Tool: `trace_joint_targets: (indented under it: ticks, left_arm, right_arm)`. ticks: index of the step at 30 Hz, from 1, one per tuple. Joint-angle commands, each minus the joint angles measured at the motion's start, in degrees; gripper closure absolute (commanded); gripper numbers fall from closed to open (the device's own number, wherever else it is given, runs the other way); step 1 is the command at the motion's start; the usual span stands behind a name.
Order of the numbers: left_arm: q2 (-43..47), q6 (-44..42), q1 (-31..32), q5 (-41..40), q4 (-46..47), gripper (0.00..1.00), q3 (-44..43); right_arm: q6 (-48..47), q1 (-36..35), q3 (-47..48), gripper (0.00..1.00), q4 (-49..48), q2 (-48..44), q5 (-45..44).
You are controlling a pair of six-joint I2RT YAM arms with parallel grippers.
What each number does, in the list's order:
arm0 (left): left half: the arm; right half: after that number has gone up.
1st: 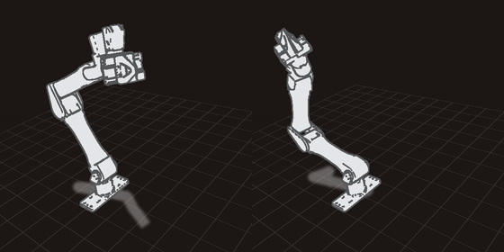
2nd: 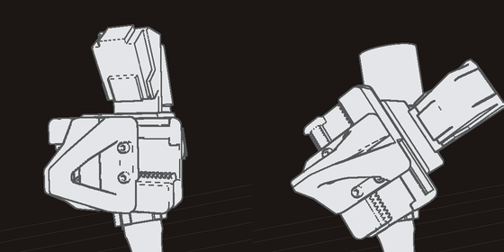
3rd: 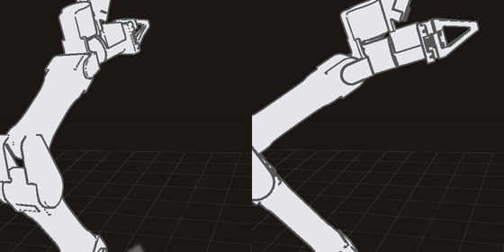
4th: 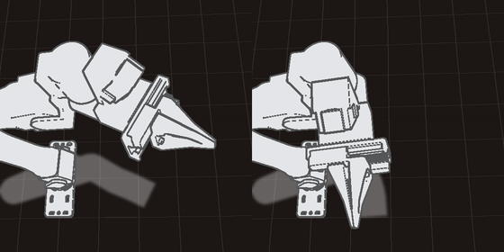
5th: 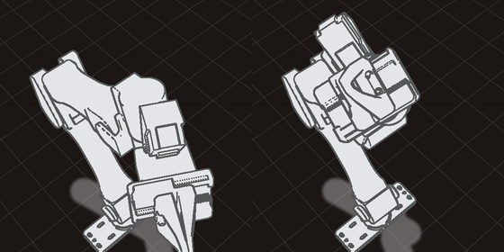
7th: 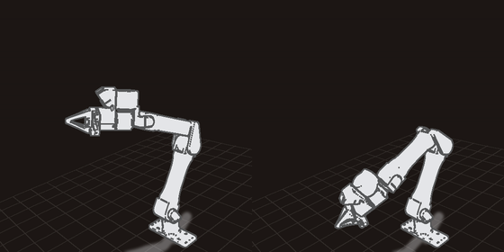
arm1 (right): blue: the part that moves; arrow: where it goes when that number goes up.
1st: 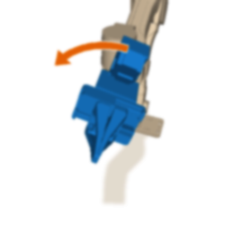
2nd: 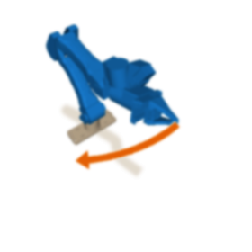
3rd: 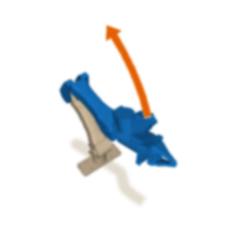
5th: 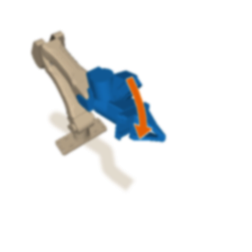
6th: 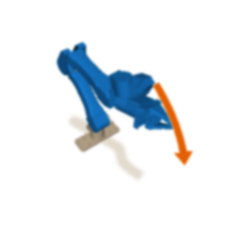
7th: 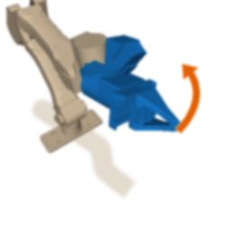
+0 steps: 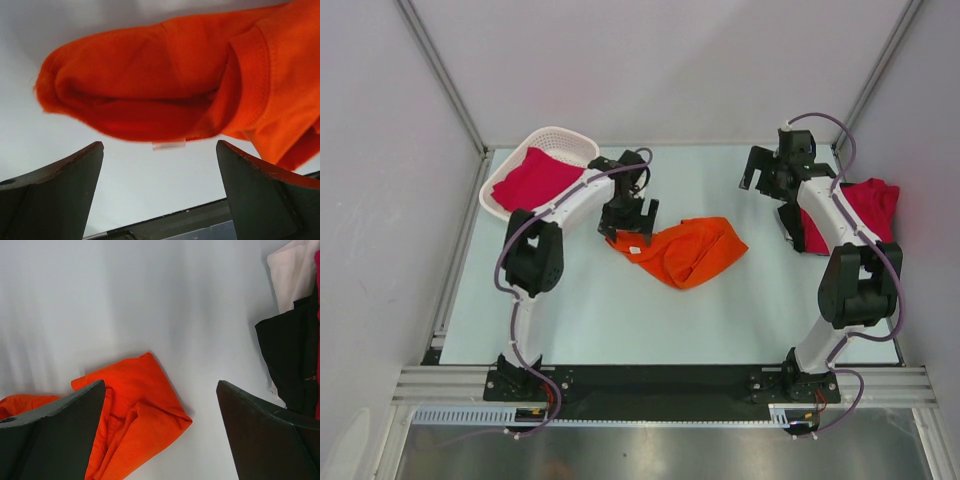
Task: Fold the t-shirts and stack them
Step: Flatten out the tshirt
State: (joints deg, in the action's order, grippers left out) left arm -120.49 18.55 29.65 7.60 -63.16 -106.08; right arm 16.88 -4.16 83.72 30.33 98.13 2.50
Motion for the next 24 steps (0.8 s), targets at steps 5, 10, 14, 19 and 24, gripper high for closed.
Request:
trace_joint_targets:
  ticks: [5,10,14,19,24]
  left_arm:
    - [-6.8,-5.3,2.1,-2.1,-0.1,0.03,-5.4]
    - [-7.3,-5.1,2.1,-5.4,-0.9,1.00,-5.6]
    - [-3.7,-2.8,2.1,-11.1,-0.5,1.00,-4.9]
    - [9.4,1.9,2.0,-21.0,6.5,1.00,-0.4]
    - [19.0,6.1,2.1,-26.0,9.5,1.00,0.2]
  right_arm:
    - [-0.4,0.4,3.4,0.00,-0.2,0.2,-0.2]
    - [-0.4,0.4,4.3,0.00,0.0,0.9,0.0]
    - [0.2,0.4,5.0,0.00,-0.1,1.6,0.5]
    - [0.1,-0.1,4.5,0.00,0.2,0.7,0.4]
    - [-0.1,0.0,1.4,0.00,-0.2,-2.1,0.2]
